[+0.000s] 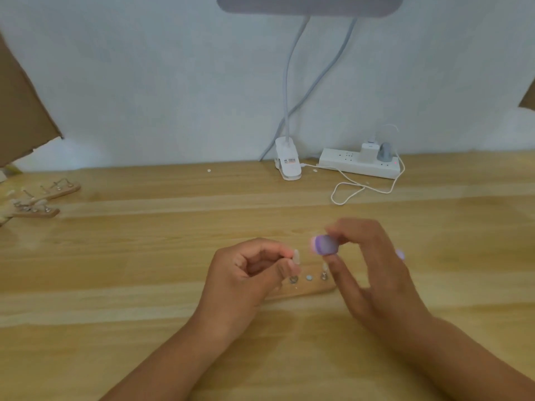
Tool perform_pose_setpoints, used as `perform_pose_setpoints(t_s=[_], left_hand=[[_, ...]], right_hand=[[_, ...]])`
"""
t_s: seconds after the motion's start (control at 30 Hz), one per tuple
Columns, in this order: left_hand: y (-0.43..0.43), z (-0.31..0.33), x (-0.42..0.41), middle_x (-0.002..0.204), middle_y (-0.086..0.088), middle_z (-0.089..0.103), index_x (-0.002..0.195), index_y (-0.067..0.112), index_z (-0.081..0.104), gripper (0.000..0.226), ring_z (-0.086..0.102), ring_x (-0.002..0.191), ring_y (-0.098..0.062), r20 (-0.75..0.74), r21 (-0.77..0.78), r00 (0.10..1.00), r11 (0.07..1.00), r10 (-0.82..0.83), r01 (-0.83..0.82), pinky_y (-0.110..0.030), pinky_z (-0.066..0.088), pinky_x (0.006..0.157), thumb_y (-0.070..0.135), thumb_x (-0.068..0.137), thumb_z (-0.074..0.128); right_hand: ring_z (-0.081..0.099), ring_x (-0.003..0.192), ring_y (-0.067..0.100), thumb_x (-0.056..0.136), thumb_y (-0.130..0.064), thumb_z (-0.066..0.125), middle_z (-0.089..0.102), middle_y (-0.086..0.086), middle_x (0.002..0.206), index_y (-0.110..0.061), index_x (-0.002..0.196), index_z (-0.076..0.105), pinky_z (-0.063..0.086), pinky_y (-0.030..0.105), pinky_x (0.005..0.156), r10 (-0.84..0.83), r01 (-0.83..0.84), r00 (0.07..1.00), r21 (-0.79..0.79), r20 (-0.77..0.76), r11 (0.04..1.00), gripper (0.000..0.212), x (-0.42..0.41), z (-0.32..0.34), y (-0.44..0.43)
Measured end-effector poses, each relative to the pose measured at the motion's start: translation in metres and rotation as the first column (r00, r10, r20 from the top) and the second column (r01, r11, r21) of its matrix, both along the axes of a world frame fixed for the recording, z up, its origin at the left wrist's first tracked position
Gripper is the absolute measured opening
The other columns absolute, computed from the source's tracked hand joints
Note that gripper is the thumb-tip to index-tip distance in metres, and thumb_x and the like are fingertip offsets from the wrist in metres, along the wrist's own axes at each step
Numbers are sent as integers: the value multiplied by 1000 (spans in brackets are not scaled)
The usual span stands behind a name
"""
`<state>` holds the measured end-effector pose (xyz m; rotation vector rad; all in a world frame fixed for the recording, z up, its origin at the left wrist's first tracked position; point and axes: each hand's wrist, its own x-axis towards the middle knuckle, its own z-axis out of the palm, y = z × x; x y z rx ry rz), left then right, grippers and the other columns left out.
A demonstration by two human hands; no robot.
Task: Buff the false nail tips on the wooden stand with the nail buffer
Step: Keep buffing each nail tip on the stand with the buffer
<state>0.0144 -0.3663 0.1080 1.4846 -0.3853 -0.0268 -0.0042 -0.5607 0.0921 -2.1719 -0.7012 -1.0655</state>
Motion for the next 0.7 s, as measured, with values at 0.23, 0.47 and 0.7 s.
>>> perform_pose_setpoints(t_s=[0.23,0.47,0.7], left_hand=[[2,1,-3,83,-12,75,87,20,76,20,73,80,-22,-75,-15,995,998,-69,68,-25,54,62,31,71,80],[1,4,-4,77,-9,75,83,13,76,13,71,67,-14,-96,-3,987,992,-127,128,-19,51,56,20,72,76],[1,5,-4,78,-14,74,81,10,75,15,71,67,-17,-130,-19,979,988,-157,156,-20,51,57,17,70,83]], right_hand=[[49,109,0,91,3,53,59,0,104,-4,107,60,29,4,97,-39,39,999,-80,-2,996,20,5,-1,-6],[53,110,8,93,0,52,55,-2,113,-15,116,53,34,10,101,67,-53,994,-158,84,986,28,3,-7,-1],[52,110,5,93,-3,54,53,-9,111,-16,119,49,40,18,96,48,-37,990,-83,132,996,29,-3,-5,0]])
